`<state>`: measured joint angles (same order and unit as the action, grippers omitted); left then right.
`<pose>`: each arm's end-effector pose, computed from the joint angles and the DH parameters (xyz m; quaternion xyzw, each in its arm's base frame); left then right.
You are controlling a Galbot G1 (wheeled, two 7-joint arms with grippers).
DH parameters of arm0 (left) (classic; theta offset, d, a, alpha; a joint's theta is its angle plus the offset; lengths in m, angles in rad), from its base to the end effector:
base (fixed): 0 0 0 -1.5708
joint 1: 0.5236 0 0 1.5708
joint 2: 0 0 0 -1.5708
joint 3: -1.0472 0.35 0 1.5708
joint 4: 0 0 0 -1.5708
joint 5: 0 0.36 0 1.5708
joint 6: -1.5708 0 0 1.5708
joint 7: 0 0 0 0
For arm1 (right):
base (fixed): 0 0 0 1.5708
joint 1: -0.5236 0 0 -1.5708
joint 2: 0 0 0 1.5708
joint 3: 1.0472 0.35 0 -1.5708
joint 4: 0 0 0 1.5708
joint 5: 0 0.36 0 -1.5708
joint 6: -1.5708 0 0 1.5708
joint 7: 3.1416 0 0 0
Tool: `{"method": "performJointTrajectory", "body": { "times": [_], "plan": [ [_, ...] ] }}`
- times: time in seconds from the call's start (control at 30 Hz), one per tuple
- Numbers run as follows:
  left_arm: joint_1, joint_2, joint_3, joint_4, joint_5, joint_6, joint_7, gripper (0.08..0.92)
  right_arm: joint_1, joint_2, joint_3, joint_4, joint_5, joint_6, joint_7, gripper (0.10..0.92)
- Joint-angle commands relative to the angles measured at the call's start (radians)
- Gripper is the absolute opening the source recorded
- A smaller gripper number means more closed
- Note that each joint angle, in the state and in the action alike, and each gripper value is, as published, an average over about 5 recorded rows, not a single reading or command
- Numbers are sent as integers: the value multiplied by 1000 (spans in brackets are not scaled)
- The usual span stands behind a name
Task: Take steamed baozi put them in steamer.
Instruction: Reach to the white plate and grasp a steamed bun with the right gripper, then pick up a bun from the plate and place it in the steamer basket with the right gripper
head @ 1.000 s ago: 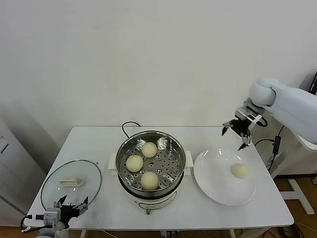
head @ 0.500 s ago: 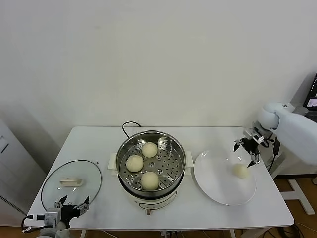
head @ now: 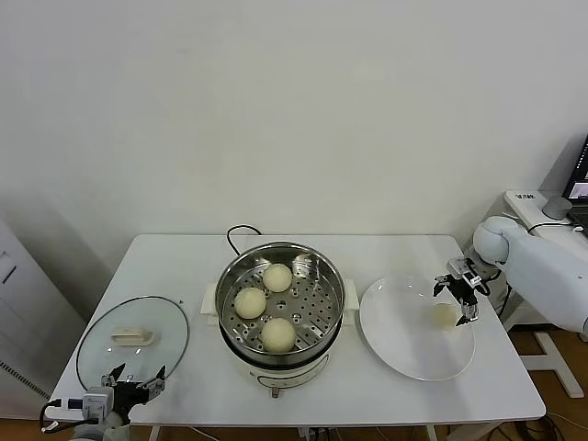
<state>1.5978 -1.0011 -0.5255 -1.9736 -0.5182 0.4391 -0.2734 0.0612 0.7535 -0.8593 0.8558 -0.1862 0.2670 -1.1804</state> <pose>0.1904 0.1132 -0.3229 0.0256 -0.9488 -0.0623 0.3085 0.5558 -0.2447 -0.2203 0.5650 -0.4476 0.5715 0.3922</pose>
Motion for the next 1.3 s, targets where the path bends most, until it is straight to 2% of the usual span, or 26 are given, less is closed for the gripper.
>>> {"method": "performJointTrajectory", "body": {
  "times": [0.03, 0.13, 0.33, 0.47, 0.57, 0.7, 0.9, 1.3],
  "plan": [
    [1, -1, 1, 0, 3, 0, 0, 823, -54, 6, 55, -23, -53, -6, 19, 813],
    [0, 0, 2, 1, 3, 1, 0, 823, -58, 7, 64, -24, -56, -10, 20, 755],
    [0, -2, 3, 0, 4, 2, 0, 823, -61, 8, 71, -26, -42, -18, 23, 584],
    [2, -4, 3, -1, 7, 3, 0, 823, -55, 0, 56, -11, -13, -31, 8, 467],
    [5, -5, 2, -4, 11, 3, 0, 823, -25, -25, 13, 22, 43, -55, -6, 414],
    [5, -7, 0, -9, 15, 5, -1, 823, 89, -89, -127, 110, 188, -127, -23, 400],
    [7, -7, 0, -19, 18, 6, -1, 823, 414, -159, -438, 249, 377, -216, -48, 399],
    [7, 1, 5, -17, 18, 4, -1, 823, 865, -101, -831, 419, 731, -355, -28, 399]
  ]
}}
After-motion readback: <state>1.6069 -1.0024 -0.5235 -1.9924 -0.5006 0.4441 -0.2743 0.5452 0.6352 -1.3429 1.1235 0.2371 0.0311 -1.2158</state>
